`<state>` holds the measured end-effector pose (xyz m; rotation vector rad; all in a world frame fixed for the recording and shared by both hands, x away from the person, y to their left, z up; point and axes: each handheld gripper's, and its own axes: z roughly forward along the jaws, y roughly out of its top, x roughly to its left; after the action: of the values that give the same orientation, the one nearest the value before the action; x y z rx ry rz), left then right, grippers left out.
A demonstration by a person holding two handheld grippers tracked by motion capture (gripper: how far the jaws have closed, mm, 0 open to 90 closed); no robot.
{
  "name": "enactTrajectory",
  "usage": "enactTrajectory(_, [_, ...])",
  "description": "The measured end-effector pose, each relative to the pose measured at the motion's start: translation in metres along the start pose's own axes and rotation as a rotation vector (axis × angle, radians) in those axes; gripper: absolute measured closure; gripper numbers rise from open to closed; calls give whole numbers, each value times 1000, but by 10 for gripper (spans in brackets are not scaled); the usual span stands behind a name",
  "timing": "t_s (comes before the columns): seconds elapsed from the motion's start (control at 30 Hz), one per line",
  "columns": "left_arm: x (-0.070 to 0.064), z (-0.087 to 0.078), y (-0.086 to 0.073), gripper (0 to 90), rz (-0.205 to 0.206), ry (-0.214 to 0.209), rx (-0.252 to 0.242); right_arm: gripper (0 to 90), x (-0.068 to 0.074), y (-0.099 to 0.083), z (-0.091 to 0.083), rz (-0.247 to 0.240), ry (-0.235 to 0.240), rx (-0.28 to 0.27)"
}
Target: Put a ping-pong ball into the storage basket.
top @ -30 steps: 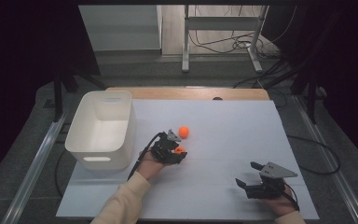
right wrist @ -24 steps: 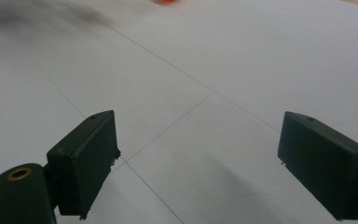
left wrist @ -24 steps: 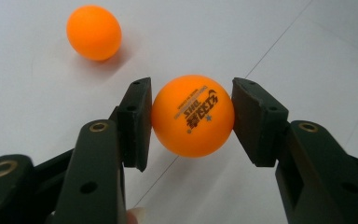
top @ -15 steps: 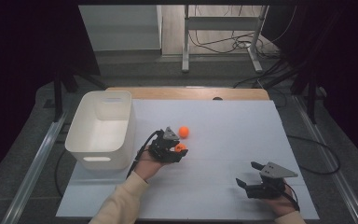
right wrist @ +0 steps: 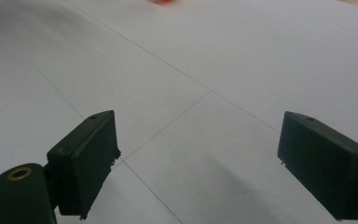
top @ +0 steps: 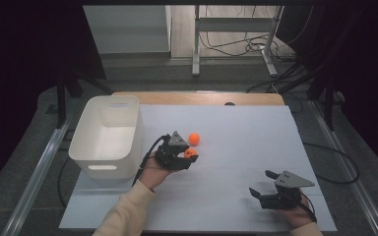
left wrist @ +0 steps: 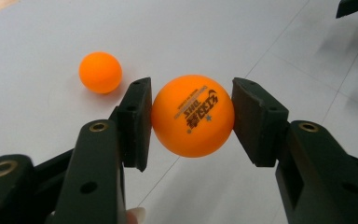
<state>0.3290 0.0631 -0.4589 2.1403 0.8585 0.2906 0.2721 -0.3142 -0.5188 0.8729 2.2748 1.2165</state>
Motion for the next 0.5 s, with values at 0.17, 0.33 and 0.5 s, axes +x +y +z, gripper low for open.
enactTrajectory(0.17, [0,-7,2,502,-1,-2,-25,124,0,0,0,0,2,-2])
enactTrajectory(0.33, [-1,-12,4,502,1,-1,-39,124,0,0,0,2,3,-4])
enactTrajectory(0.5, [-1,-17,5,502,2,-1,-59,124,0,0,0,1,4,-7])
